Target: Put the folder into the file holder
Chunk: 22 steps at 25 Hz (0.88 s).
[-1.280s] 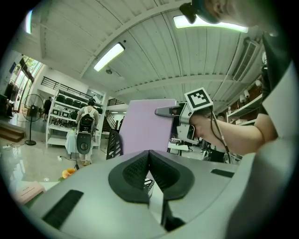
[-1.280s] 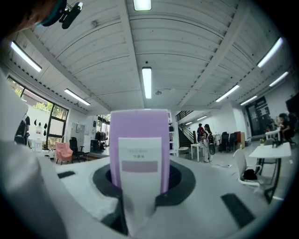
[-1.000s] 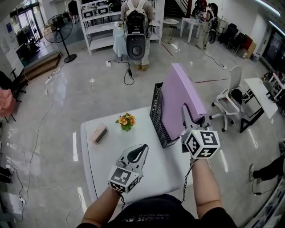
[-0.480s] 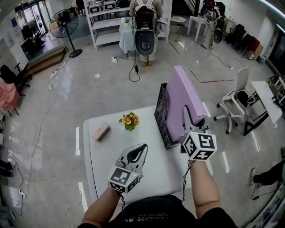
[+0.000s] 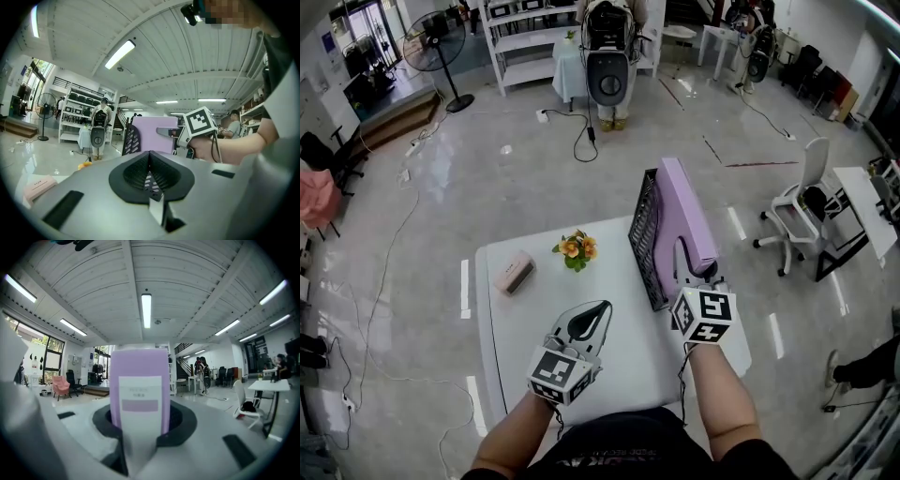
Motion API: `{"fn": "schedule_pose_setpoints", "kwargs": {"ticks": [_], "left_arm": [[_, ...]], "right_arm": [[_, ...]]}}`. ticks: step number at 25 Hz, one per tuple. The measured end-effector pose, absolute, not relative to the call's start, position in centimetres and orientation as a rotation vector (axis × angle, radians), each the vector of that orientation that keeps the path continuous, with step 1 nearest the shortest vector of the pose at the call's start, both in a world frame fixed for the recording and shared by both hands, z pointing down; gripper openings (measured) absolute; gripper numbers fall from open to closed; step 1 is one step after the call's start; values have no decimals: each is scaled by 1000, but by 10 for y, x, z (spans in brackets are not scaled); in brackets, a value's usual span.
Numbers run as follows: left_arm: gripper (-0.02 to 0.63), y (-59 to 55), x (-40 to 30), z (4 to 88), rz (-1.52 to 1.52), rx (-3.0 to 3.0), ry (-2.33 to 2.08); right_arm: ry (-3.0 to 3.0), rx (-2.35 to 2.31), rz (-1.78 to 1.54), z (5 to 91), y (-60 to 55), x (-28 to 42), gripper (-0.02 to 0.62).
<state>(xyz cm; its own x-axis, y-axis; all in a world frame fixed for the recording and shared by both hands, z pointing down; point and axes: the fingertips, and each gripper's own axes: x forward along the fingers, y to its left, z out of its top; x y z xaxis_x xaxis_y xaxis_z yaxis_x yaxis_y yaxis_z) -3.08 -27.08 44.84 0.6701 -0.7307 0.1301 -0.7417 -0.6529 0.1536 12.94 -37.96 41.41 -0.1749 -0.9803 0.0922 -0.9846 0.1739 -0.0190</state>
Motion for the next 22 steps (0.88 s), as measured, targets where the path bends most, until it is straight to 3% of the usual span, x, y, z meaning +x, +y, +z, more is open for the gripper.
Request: {"fn": "schedule_pose_setpoints", "kwargs": {"ticks": [22], "left_arm": [[5, -259, -44, 452, 88, 2681, -1206]], "right_arm": [[-2297, 1984, 195, 450, -370, 126, 187]]}}
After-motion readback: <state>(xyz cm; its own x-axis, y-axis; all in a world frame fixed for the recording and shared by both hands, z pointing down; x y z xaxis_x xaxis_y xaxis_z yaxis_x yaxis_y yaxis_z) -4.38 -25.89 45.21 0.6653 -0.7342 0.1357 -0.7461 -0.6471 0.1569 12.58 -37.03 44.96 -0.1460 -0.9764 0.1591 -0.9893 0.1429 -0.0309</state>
